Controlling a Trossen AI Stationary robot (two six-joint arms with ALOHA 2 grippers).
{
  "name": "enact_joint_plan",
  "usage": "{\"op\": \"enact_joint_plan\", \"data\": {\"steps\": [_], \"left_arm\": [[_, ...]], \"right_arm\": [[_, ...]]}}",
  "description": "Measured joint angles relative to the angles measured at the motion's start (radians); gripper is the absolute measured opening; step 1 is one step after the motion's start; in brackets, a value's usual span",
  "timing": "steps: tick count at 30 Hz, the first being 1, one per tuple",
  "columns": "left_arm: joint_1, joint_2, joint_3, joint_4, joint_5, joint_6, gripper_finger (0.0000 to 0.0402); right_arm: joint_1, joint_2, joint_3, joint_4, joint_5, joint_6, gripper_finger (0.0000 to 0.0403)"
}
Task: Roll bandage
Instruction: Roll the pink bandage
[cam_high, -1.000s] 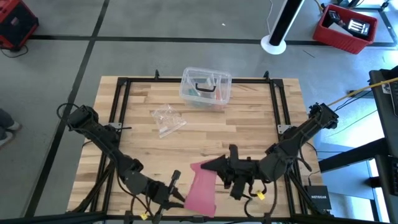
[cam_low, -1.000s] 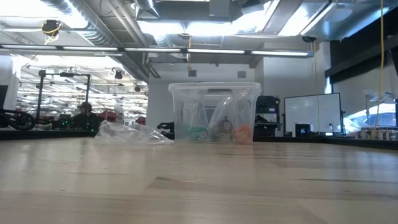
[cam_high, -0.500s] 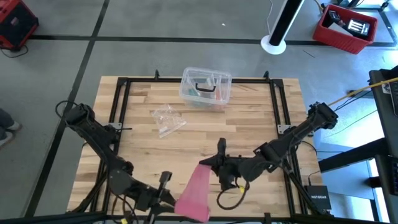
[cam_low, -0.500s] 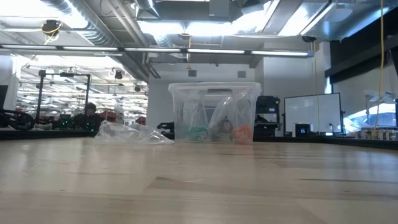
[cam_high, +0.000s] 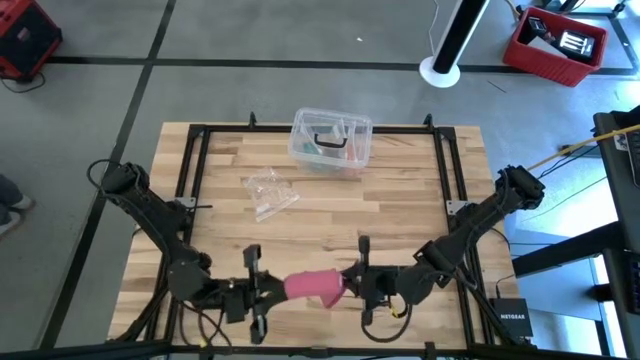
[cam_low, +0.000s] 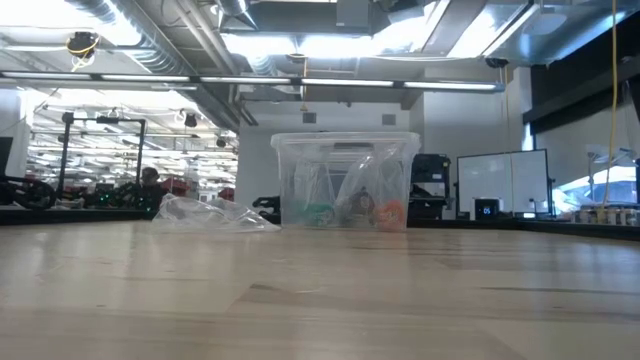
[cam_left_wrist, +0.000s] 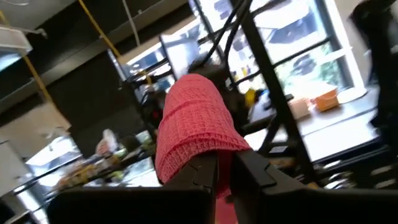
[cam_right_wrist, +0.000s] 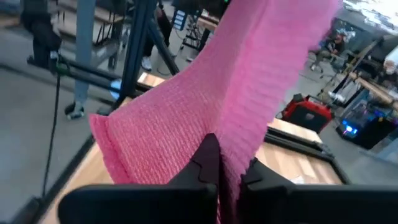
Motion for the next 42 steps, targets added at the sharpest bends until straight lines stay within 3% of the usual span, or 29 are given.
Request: {"op": "enact_joint_plan", "data": {"steps": [9,16,24,31,42], "left_arm": [[0.063,0.001,0.000,-0.034,-0.100,0.101,0.0017],[0.096,0.002,0.000,-0.175,-0.105,0.112,0.0017],[0.112,0.002,0.000,-0.197,-0.111,0.128,0.0017],[0.112,0.002,0.001,-0.295,-0.111,0.037,0.0017],[0.112,0.035,0.002,-0.302,-0.102,-0.054,0.0017]], "right_arm": [[0.016,0.004,0.000,0.010,0.022,0.157,0.0002],[0.039,0.005,-0.001,0.088,0.037,0.162,0.0002],[0.066,0.005,-0.001,0.157,0.056,0.160,0.0003],[0.070,0.005,0.022,0.203,0.025,0.150,0.0003],[0.035,0.006,0.041,0.247,-0.012,0.155,0.0003]]}}
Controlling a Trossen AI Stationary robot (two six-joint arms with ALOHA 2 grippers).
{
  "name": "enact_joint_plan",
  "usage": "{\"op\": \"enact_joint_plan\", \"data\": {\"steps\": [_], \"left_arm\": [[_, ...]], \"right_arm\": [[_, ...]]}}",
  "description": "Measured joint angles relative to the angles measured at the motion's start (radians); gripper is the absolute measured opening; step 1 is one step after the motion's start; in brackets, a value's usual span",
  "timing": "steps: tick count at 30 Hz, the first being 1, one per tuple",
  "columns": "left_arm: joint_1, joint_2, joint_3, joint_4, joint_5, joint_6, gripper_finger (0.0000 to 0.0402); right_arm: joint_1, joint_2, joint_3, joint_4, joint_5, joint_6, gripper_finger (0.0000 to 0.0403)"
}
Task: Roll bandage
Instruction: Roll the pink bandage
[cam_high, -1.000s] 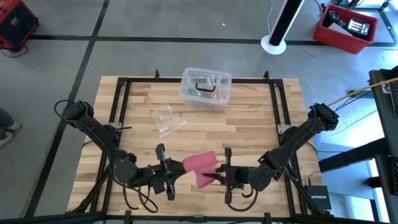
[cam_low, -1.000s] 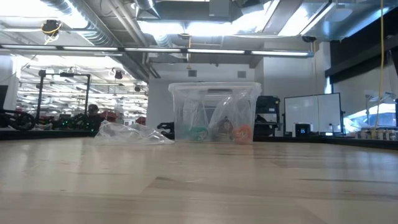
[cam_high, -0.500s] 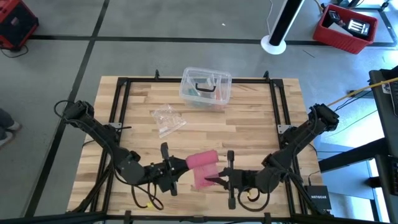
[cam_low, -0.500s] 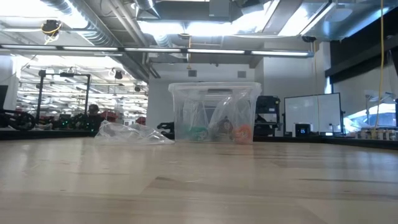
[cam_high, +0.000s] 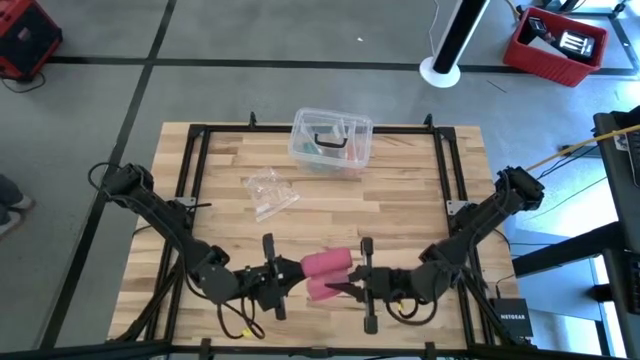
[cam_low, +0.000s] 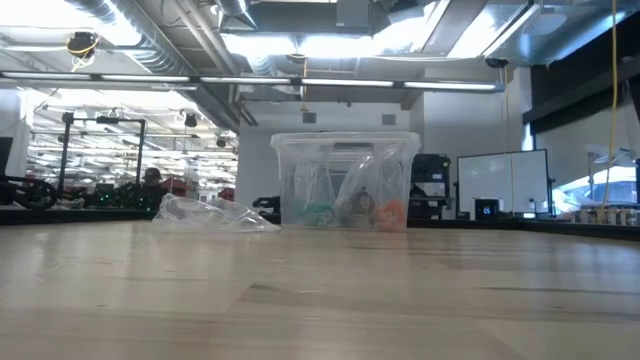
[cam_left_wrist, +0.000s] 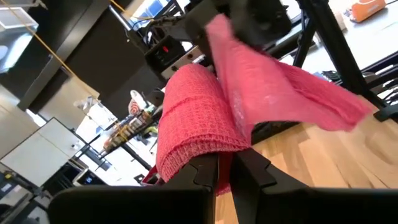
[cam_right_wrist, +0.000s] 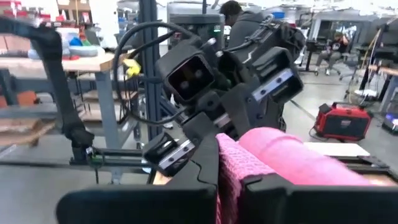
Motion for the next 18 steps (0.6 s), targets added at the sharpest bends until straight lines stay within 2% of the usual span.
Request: {"op": "enact_joint_plan", "data": {"steps": [8,18], "left_arm": [[-0.007,0.003,0.000,0.001,0.018,-0.047,0.0017],[-0.006,0.003,-0.001,0.000,0.022,-0.044,0.0017]], "right_arm": [[-0.030,0.000,0.002,0.039,-0.046,0.107,0.0003],[-0.031,0.000,0.002,0.049,-0.042,0.083,0.0003]]}}
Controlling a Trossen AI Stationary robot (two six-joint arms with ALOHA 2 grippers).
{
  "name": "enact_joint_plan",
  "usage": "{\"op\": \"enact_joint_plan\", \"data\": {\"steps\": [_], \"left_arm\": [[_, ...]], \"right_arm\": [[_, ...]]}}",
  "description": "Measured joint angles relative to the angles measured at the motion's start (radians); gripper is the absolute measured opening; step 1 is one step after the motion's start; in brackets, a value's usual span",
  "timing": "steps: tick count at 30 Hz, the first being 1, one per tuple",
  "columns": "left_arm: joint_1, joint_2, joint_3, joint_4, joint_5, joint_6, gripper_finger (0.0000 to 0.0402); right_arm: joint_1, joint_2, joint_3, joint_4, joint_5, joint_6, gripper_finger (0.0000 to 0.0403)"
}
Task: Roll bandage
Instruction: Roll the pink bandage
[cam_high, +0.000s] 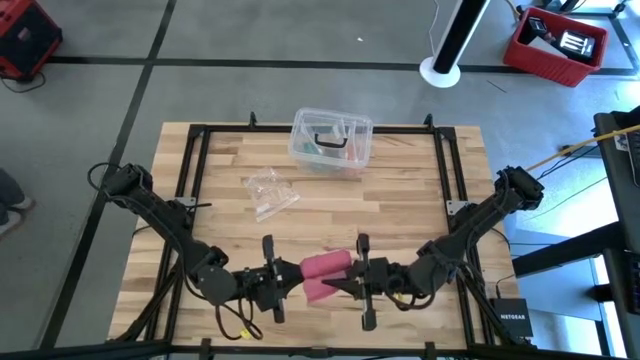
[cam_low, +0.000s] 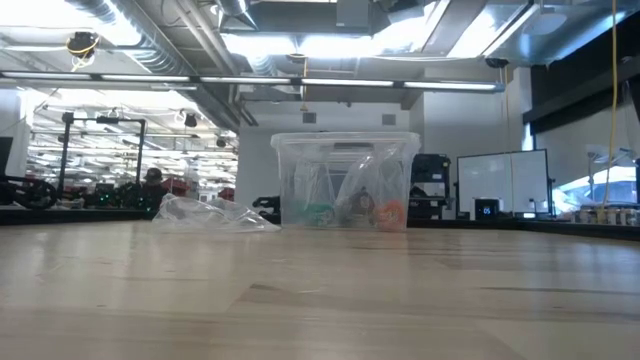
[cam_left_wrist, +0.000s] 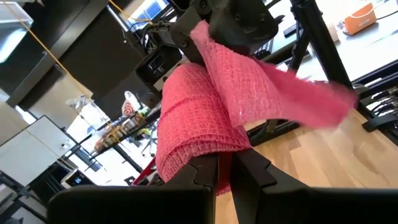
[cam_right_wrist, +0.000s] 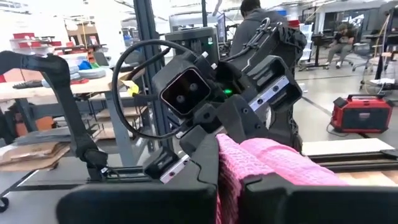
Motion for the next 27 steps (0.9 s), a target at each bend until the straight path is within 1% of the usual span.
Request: {"op": "enact_joint_plan", "data": {"steps": [2,4,6,11,15,19,24,27], "left_arm": [[0.000,0.000,0.000,-0.005,0.000,0.000,0.0017],[0.000,0.000,0.000,-0.008,-0.001,-0.002,0.0017],[0.001,0.000,0.000,-0.013,-0.002,-0.002,0.0017],[0.000,0.001,-0.001,0.000,-0.001,-0.001,0.0017],[0.000,0.001,-0.001,0.000,-0.001,-0.018,0.0017],[0.000,0.004,-0.003,-0.004,-0.001,-0.042,0.0017],[0.006,0.004,-0.004,-0.009,-0.005,-0.088,0.0017],[0.006,0.004,-0.004,-0.009,-0.004,-0.093,0.0017]], "right_arm": [[0.000,0.000,0.000,0.012,0.034,-0.001,0.0006],[0.000,0.000,0.017,0.011,0.060,-0.001,0.0022],[0.000,-0.001,0.040,0.010,0.055,-0.005,0.0049],[0.000,-0.002,0.095,-0.073,0.047,-0.029,0.0135],[-0.012,-0.002,0.104,-0.097,0.047,-0.028,0.0175],[-0.042,-0.001,0.104,-0.149,0.027,-0.016,0.0190],[-0.087,0.018,0.105,-0.152,-0.078,0.002,0.0186],[-0.098,0.020,0.105,-0.169,-0.077,0.001,0.0184]]}}
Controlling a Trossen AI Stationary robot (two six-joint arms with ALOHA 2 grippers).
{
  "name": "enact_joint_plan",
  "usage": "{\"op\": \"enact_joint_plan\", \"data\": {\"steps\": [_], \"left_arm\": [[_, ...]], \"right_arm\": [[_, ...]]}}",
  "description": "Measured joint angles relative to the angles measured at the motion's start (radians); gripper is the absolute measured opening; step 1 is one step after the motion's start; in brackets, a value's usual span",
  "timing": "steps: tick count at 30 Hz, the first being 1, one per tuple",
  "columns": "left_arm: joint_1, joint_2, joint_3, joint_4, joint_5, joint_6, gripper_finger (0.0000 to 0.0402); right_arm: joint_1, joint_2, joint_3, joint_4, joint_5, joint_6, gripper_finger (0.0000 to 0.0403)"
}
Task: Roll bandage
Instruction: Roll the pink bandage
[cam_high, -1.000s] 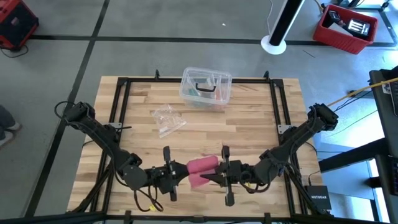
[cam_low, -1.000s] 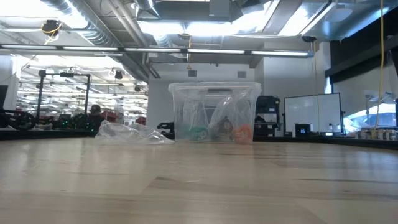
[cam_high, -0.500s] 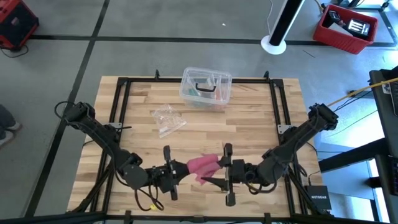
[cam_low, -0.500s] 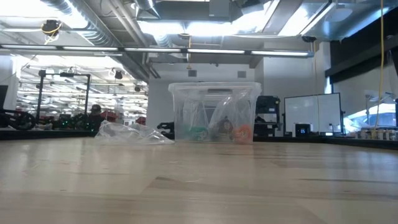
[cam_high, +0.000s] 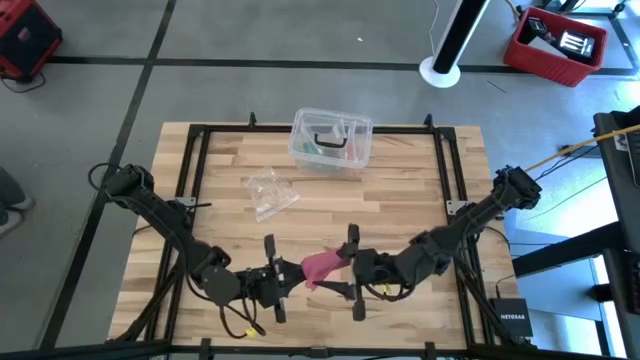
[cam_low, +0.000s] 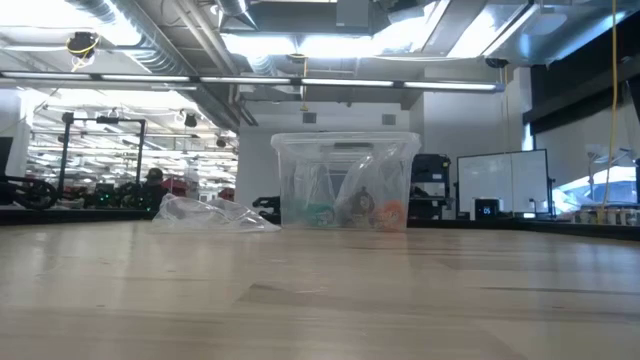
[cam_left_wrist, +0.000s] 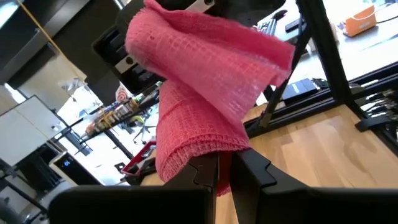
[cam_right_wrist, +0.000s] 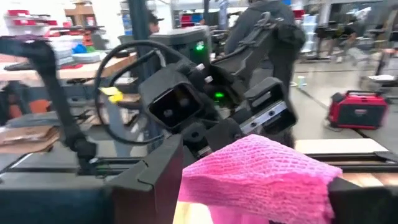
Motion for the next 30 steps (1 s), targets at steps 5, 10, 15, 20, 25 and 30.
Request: {"op": "enact_joint_plan", "data": {"steps": [5,10,15,20,25,30], "left_arm": [[0.003,0.000,0.000,0.000,0.000,-0.036,0.0017],[0.003,0.000,0.000,-0.003,0.003,-0.038,0.0017],[0.007,0.007,0.000,-0.007,0.006,-0.103,0.0017],[0.021,0.046,0.000,-0.027,0.007,-0.250,0.0017],[0.023,0.100,-0.028,-0.014,0.007,-0.391,0.0017],[0.027,0.155,-0.106,0.035,0.015,-0.578,0.0017]], "right_arm": [[-0.002,0.001,0.000,0.000,0.074,-0.027,0.0183],[-0.002,0.001,0.000,-0.030,0.124,0.104,0.0183],[-0.005,0.001,0.001,-0.140,0.225,0.157,0.0190],[-0.009,0.005,0.001,-0.264,0.227,0.246,0.0201],[-0.008,0.029,-0.024,-0.345,0.228,0.345,0.0202],[-0.008,0.070,-0.107,-0.353,0.229,0.472,0.0202]]}}
